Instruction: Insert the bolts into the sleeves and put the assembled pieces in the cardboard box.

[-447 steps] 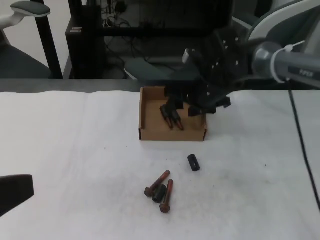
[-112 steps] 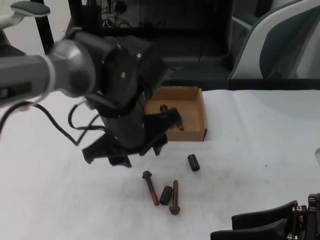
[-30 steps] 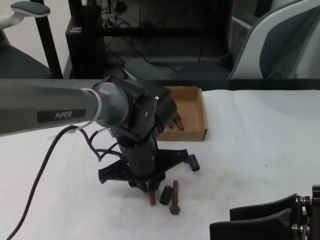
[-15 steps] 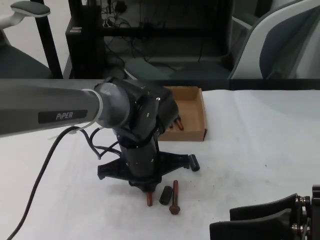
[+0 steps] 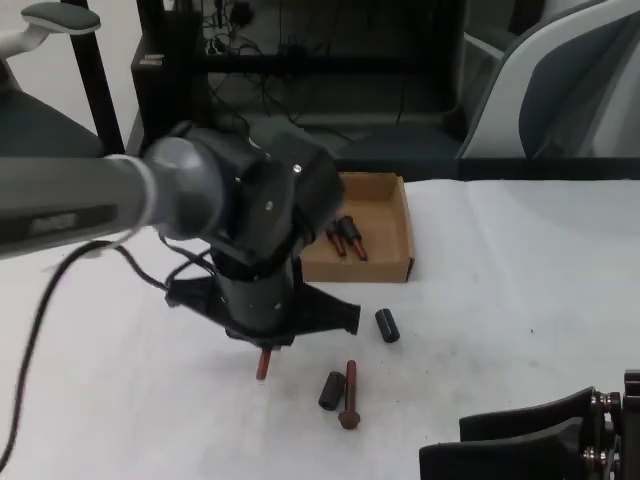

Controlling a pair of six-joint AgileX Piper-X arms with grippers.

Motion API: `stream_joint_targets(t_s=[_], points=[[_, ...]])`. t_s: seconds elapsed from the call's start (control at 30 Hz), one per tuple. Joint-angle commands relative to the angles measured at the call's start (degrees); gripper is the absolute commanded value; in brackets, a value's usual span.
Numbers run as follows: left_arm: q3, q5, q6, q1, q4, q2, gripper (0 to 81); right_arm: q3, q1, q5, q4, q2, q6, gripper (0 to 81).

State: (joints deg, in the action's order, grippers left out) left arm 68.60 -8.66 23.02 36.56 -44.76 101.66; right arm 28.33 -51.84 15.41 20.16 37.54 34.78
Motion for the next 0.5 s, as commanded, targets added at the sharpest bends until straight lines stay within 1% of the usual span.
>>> stream_joint_targets(t_s=[0.0,0.07,0.13,0.3,0.47], points=[[-3.68,-0.69,-2.55,0.01,3.46,-5.01,1.7,0.82,0.11,-0.60,-0.72,-0.32,0.04,62.4],[-6.96,0.12,-4.21,0.01,5.75,-8.57,1.7,0.82,0.11,-1.51,-0.37,-0.32,0.04,62.4],[-9.88,2.32,-5.43,0.01,8.33,-12.03,1.7,0.82,0.11,-1.84,0.20,-0.02,-0.19,62.4],[-17.45,5.95,-5.58,0.01,16.48,-23.31,1.7,0.68,0.11,-1.83,1.09,2.88,-0.41,62.4],[-20.98,7.96,-11.27,0.01,17.55,-33.98,1.7,0.68,0.11,-1.83,1.09,8.31,-0.03,62.4]])
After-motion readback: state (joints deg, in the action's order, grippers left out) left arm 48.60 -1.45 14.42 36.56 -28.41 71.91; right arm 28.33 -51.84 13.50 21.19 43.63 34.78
